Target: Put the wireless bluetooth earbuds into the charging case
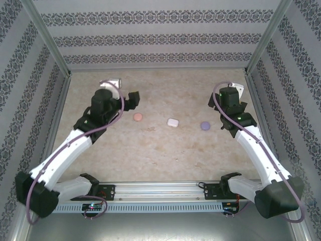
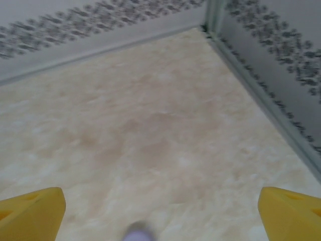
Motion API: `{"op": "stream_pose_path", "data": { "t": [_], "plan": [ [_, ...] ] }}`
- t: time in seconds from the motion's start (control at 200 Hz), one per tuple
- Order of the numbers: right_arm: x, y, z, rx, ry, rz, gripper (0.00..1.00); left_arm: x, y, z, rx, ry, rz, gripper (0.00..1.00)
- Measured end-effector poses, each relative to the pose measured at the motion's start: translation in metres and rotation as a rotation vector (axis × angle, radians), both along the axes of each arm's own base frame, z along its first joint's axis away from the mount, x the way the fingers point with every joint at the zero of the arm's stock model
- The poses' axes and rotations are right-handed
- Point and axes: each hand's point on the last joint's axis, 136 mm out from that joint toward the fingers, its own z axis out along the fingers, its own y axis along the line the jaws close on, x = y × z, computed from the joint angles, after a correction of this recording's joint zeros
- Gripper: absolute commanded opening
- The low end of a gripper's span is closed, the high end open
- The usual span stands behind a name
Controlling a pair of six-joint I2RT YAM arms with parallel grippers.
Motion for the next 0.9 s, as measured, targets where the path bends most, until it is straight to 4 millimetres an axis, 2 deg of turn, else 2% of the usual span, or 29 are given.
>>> {"op": "stream_pose_path", "data": {
  "t": [0.09,0.215,0.295,0.39,0.595,0.689,0.809,0.899],
  "plan": [
    [0.006,-0.014,-0.024,-0.074,0.025,-0.014,0.98,-0.010,0.035,-0.019,0.119,-0.035,0.096,0.99],
    [0.014,-0.023,-0.059,-0.142,0.050,-0.014,0.98,-0.014,0.086,-0.059,0.241,-0.014,0.237,0.99],
    [0.017,-0.026,-0.083,-0.175,0.064,-0.007,0.98,-0.018,0.110,-0.087,0.280,0.011,0.300,0.99],
    [0.021,-0.026,-0.104,-0.205,0.071,0.009,0.98,-0.018,0.129,-0.116,0.311,0.043,0.342,0.99],
    [0.030,-0.023,-0.124,-0.229,0.001,0.037,0.98,-0.003,0.147,-0.164,0.314,0.072,0.381,0.99],
    [0.031,-0.019,-0.132,-0.230,-0.043,0.067,0.98,0.003,0.149,-0.194,0.307,0.123,0.361,0.99],
    [0.028,-0.016,-0.144,-0.210,-0.077,0.122,0.98,0.013,0.147,-0.215,0.279,0.124,0.329,0.99],
    [0.032,-0.016,-0.142,-0.174,-0.131,0.154,0.98,0.017,0.145,-0.232,0.263,0.144,0.297,0.99]
  ]
}}
